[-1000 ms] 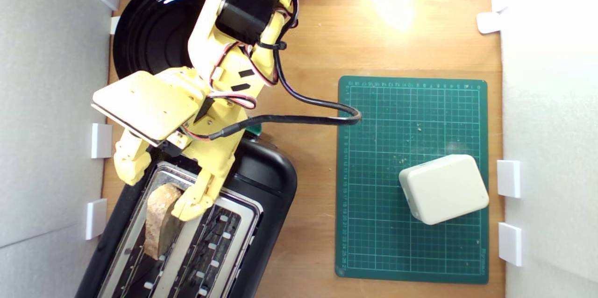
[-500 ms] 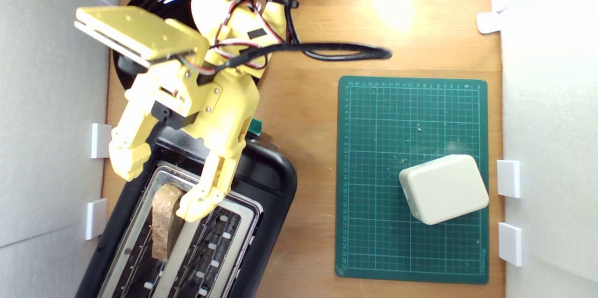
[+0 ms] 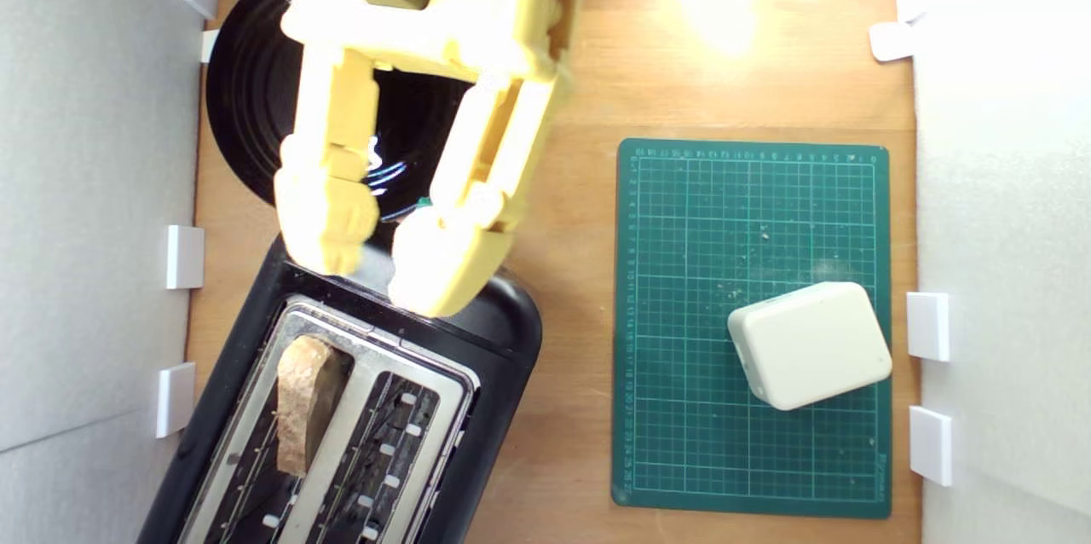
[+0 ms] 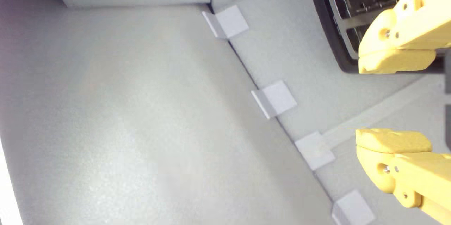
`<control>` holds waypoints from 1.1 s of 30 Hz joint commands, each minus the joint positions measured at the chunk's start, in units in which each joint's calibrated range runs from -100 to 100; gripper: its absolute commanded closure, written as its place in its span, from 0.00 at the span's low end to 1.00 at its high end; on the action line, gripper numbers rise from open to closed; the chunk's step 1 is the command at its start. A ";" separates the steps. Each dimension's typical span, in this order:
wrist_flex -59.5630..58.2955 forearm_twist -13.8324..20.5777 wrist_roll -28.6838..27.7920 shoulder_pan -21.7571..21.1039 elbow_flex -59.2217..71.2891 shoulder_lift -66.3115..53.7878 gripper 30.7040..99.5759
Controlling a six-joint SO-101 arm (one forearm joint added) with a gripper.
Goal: Pick bread and place in toaster
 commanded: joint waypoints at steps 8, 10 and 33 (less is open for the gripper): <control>0.16 5.60 -20.94 -9.68 0.61 -8.23 0.57; 0.42 7.41 -23.40 -11.85 0.89 -9.31 0.61; 10.23 7.05 -20.52 -19.26 43.37 -31.36 0.71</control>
